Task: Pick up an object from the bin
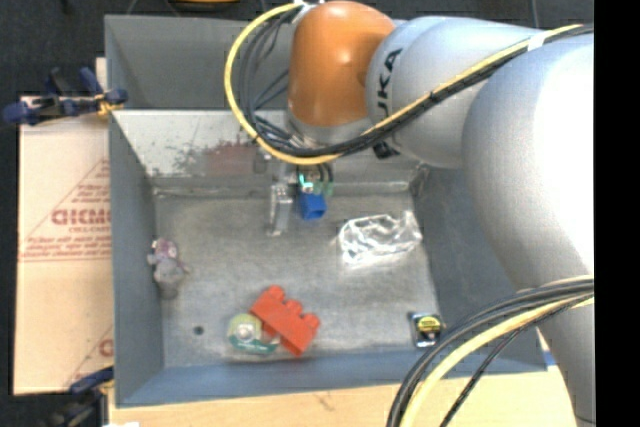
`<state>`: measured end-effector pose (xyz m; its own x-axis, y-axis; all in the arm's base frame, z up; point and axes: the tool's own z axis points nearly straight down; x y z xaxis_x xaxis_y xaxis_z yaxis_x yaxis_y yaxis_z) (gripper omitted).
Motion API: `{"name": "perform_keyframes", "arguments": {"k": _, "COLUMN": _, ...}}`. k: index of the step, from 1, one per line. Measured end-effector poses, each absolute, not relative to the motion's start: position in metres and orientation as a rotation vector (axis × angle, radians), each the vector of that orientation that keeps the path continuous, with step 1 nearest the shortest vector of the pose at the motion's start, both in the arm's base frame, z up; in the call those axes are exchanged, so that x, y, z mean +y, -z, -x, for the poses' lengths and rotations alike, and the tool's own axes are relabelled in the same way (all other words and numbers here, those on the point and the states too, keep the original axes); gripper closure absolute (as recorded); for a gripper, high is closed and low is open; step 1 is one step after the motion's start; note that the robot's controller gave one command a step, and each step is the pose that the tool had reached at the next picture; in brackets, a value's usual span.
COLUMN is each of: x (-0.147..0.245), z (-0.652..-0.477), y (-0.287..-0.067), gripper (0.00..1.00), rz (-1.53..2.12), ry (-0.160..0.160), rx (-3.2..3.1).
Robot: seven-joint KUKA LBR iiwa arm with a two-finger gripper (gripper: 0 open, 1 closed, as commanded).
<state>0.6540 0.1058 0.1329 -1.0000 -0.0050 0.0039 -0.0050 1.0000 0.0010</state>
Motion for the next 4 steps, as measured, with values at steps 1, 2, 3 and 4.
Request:
{"name": "perform_keyframes", "arguments": {"k": 1, "x": 0.039, "z": -0.647, "y": -0.083, "gripper": 0.0, "rz": -0.52, "ry": -0.002, "rx": -3.099}}
{"name": "perform_keyframes", "arguments": {"k": 2, "x": 0.044, "z": -0.641, "y": -0.078, "gripper": 0.0, "rz": -0.78, "ry": -0.002, "rx": -3.045}}
{"name": "perform_keyframes", "arguments": {"k": 3, "x": 0.121, "z": -0.646, "y": -0.071, "gripper": 0.0, "rz": -1.196, "ry": 0.0, "rx": -2.912}}
{"name": "perform_keyframes", "arguments": {"k": 4, "x": 0.141, "z": -0.627, "y": -0.084, "gripper": 0.0, "rz": -1.186, "ry": 0.003, "rx": -2.913}}
